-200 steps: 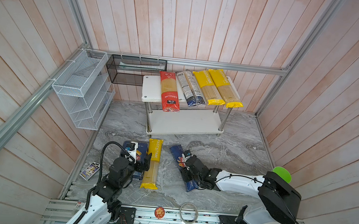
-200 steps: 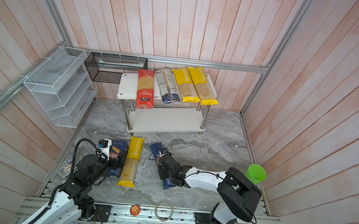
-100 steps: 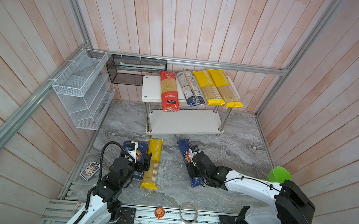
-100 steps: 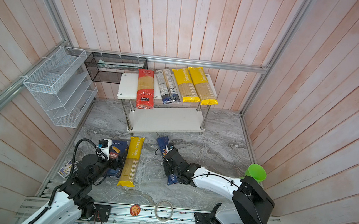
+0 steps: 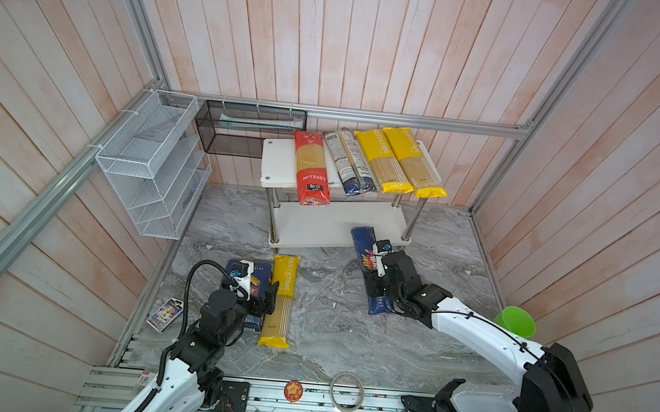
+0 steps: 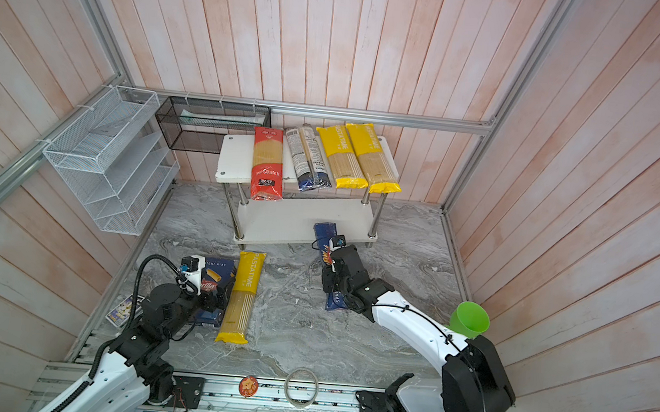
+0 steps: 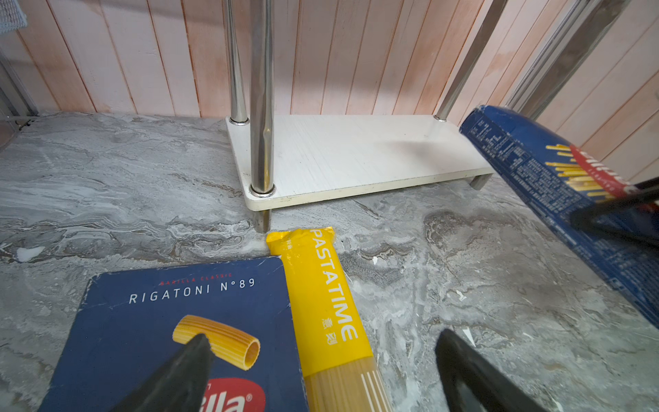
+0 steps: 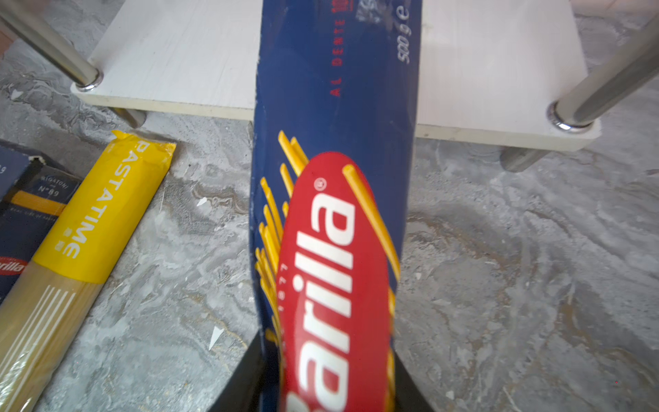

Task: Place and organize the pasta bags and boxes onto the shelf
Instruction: 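Lift the blue Barilla box upright and carry it toward the shelf, then lower the blue Barilla box onto the lower shelf with the right gripper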

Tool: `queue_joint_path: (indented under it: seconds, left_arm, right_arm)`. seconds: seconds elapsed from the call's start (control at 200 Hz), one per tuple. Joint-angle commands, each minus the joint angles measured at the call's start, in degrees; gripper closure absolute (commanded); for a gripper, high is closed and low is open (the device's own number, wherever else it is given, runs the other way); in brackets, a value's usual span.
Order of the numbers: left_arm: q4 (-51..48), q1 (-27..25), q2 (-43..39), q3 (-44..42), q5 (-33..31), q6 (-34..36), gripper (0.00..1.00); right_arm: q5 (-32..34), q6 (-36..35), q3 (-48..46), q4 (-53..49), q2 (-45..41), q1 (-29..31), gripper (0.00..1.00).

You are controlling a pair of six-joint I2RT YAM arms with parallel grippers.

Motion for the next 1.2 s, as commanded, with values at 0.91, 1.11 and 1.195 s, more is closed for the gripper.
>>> queue_joint_path:
  seconds: [0.91, 1.11, 1.195]
  left_arm:
    - [0.9, 0.53, -0.31, 1.51, 0.82, -0.24, 0.0]
    - [0.98, 0.53, -0.22, 1.55, 0.91, -0.17, 0.0]
    - [0.98, 0.52, -0.18, 1.56, 0.86, -0.17, 0.0]
  right_arm:
    - [-7.81, -11.15, 19.37, 11.98, 19.61, -15.98, 0.64]
    - [-8.53, -11.49, 23.5, 12.54, 24.66, -17.46, 0.64]
    - [-8.9, -11.08, 24.12, 13.91, 25.83, -18.04, 0.64]
